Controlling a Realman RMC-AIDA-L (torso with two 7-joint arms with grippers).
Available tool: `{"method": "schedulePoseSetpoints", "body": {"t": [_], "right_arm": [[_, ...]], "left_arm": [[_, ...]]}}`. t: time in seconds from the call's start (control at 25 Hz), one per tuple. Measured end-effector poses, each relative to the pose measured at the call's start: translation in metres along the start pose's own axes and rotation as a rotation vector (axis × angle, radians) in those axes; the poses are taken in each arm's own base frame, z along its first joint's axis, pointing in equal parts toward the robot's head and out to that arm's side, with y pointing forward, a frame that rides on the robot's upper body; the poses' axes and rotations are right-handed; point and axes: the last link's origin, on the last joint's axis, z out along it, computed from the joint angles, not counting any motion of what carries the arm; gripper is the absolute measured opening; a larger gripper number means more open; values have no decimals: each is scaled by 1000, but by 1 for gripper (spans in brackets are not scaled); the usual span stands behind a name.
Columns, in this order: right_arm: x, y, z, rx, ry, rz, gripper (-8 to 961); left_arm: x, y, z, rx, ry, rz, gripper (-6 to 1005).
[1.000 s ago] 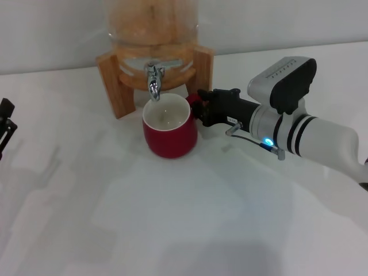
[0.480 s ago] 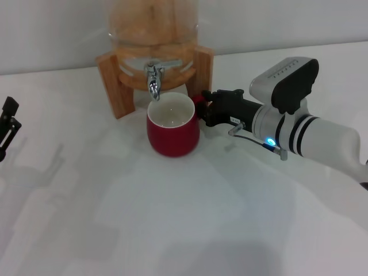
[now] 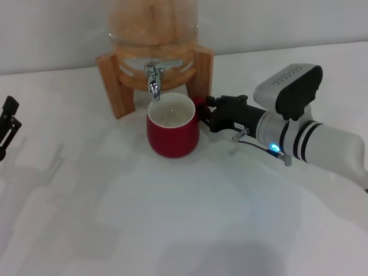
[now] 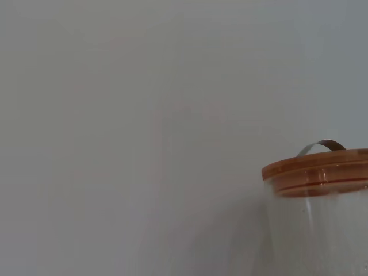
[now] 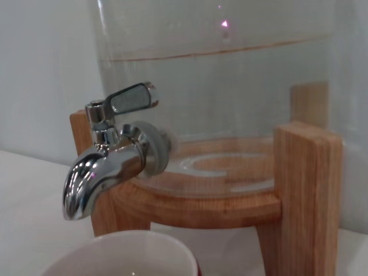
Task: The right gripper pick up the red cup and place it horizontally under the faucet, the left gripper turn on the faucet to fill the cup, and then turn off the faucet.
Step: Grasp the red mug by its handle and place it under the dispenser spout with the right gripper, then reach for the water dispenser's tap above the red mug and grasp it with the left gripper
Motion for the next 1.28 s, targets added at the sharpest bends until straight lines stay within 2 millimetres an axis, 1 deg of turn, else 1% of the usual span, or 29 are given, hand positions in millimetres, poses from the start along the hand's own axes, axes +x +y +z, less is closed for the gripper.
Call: {"method": "schedulePoseSetpoints", "body": {"t": [0.76, 1.28], "right_arm": [[12, -1, -13, -4, -12, 32, 291], [16, -2, -17, -4, -8, 36, 291]], "left_arm": [[0, 0, 1, -3, 0, 0, 824], [0, 0, 0, -1, -2, 0, 824]]}}
